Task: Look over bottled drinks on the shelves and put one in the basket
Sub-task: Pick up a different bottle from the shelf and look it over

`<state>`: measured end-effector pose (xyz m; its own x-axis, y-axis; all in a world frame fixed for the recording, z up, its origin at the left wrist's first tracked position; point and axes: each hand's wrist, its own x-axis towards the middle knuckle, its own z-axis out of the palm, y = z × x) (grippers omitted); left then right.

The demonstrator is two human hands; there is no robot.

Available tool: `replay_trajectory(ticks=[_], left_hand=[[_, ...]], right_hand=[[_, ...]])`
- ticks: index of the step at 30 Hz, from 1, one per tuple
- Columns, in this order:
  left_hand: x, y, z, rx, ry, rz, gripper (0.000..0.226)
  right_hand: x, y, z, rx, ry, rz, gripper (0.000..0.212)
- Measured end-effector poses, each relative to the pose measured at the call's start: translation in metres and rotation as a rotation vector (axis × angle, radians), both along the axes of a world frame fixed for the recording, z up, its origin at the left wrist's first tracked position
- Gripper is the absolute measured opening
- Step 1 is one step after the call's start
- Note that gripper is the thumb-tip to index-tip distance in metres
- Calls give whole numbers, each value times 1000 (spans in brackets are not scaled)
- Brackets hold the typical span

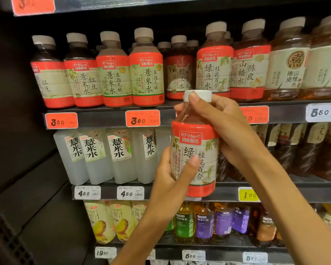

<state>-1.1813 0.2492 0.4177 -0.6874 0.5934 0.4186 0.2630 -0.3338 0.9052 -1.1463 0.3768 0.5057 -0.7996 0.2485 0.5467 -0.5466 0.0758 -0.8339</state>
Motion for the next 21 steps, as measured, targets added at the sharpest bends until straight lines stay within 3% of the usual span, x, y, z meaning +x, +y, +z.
replay_trajectory(ticks=[3,9,15,18,21], left_hand=[[-1,-2,3,21,-86,-17,58],[-2,-3,-1,45,-365,-256,60],[-4,1,6,-17,-189,-55,59],[-3,5,8,-67,-74,-28,70],[-2,9,6,-14,-115,-45,64]], right_hand=[[-4,7,3,-26,-30,87,28],[-12,8,3,-152,-68,241,37],[-10,11,7,-157,-27,104,28],[-12,8,9,-155,-28,30,19],[-15,6,8,-151,-47,20,19]])
